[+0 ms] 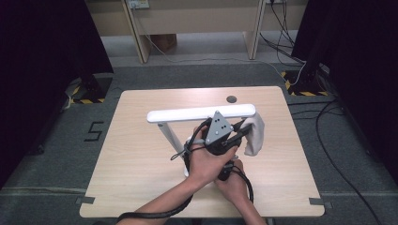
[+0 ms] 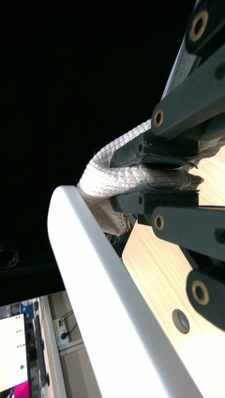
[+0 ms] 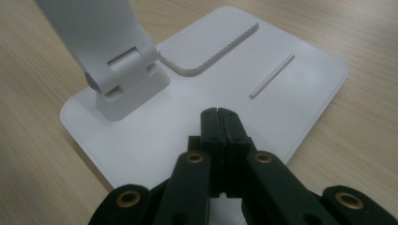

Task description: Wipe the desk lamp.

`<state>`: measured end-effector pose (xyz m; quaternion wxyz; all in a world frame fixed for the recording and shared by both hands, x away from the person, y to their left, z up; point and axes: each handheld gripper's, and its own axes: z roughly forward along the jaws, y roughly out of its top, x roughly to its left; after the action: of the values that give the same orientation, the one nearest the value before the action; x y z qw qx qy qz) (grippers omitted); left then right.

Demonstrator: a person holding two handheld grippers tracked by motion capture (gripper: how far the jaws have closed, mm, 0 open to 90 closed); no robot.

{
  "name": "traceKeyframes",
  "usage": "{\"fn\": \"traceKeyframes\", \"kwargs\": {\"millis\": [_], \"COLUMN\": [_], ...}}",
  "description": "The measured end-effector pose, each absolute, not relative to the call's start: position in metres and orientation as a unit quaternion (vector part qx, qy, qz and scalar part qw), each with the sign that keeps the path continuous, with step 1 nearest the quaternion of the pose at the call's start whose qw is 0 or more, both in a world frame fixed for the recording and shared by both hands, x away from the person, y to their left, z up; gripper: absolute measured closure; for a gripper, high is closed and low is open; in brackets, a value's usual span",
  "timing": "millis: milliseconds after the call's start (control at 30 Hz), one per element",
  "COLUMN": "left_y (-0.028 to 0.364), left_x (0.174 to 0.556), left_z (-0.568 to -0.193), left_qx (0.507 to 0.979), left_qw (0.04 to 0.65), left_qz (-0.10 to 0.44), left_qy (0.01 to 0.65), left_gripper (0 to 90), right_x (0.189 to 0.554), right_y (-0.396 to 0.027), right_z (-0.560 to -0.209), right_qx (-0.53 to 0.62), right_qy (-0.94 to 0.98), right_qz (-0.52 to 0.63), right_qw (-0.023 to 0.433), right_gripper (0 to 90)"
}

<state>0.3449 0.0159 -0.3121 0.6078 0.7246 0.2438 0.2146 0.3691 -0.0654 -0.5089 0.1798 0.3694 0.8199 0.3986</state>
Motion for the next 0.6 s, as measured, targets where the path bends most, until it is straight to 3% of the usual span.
{"fn": "traceKeyframes", "kwargs": {"millis": [600], "left_y": [0.0173], "left_x": [0.3432], "left_z": [-0.3101], "left_qx": [0.710], "left_qw": [0.617], "left_qz": [0.225], "left_qy": [0.256], "left_gripper": [79.1], "right_x": [0.3686], "right_y": [-0.0656], "right_z": [-0.5093], "right_qx": [0.372], "right_qy": [0.818], "right_qz": [0.401], "right_qw": [0.178], "right_gripper": [90.0]}}
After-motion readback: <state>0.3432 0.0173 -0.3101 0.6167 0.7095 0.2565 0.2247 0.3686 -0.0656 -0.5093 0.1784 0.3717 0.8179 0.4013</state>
